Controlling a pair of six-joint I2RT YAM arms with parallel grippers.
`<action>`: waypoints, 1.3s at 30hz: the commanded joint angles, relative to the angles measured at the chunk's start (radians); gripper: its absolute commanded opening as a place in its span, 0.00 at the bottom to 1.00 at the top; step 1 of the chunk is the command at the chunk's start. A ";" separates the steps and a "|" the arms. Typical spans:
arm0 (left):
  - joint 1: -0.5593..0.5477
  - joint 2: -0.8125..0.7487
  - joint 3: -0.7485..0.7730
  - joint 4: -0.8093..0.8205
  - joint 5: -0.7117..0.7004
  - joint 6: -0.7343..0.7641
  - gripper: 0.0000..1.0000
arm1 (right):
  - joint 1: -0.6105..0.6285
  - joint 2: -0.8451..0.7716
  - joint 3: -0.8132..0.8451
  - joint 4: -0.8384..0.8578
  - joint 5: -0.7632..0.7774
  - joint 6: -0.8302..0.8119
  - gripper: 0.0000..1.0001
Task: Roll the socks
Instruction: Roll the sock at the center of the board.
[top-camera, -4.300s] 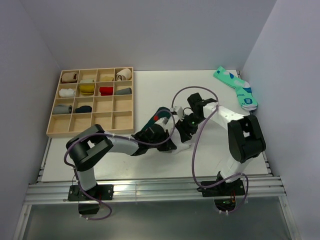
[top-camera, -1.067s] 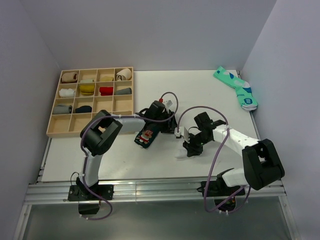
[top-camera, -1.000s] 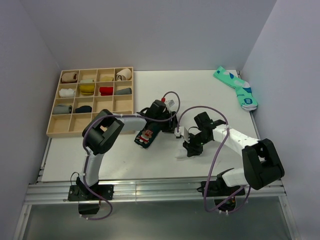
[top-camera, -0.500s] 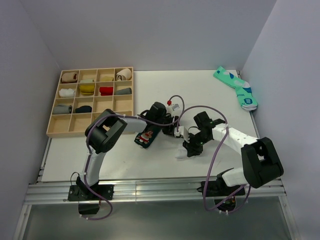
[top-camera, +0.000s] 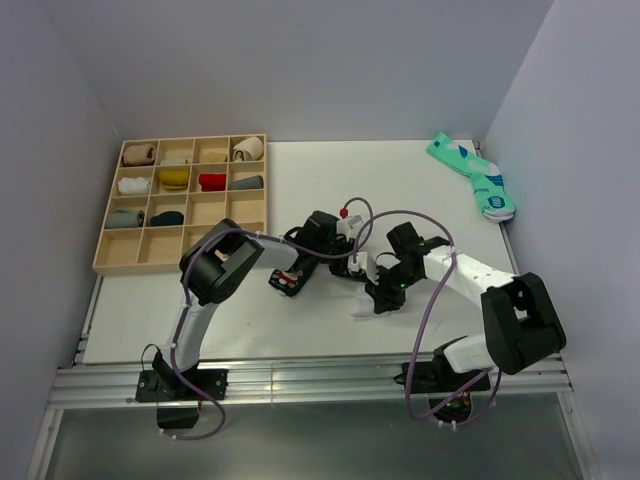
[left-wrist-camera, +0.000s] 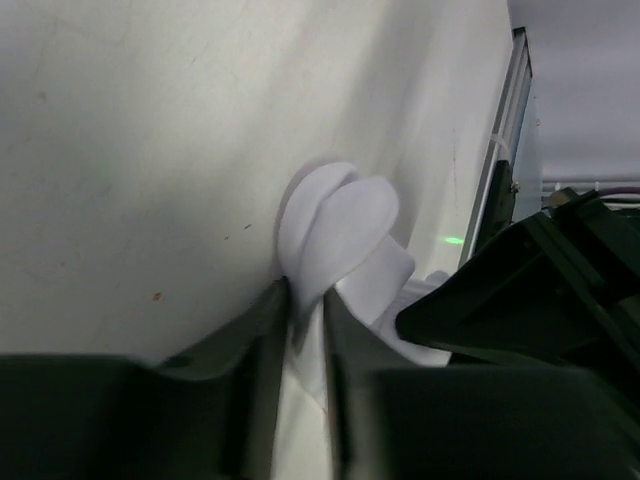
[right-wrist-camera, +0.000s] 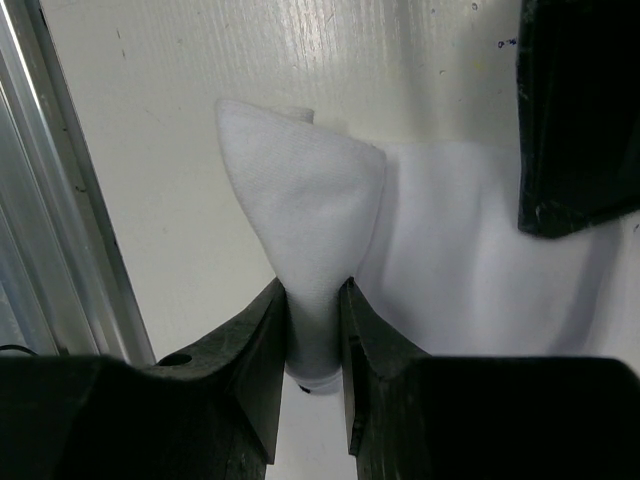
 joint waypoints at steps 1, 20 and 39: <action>-0.012 0.039 -0.035 -0.006 -0.025 -0.020 0.19 | -0.005 0.006 0.039 0.001 0.011 0.006 0.16; 0.094 -0.295 -0.303 -0.030 -0.375 -0.089 0.00 | 0.009 0.384 0.455 -0.345 -0.093 -0.078 0.16; 0.086 -0.355 -0.452 0.171 -0.427 -0.150 0.32 | 0.052 0.618 0.567 -0.382 -0.072 0.050 0.17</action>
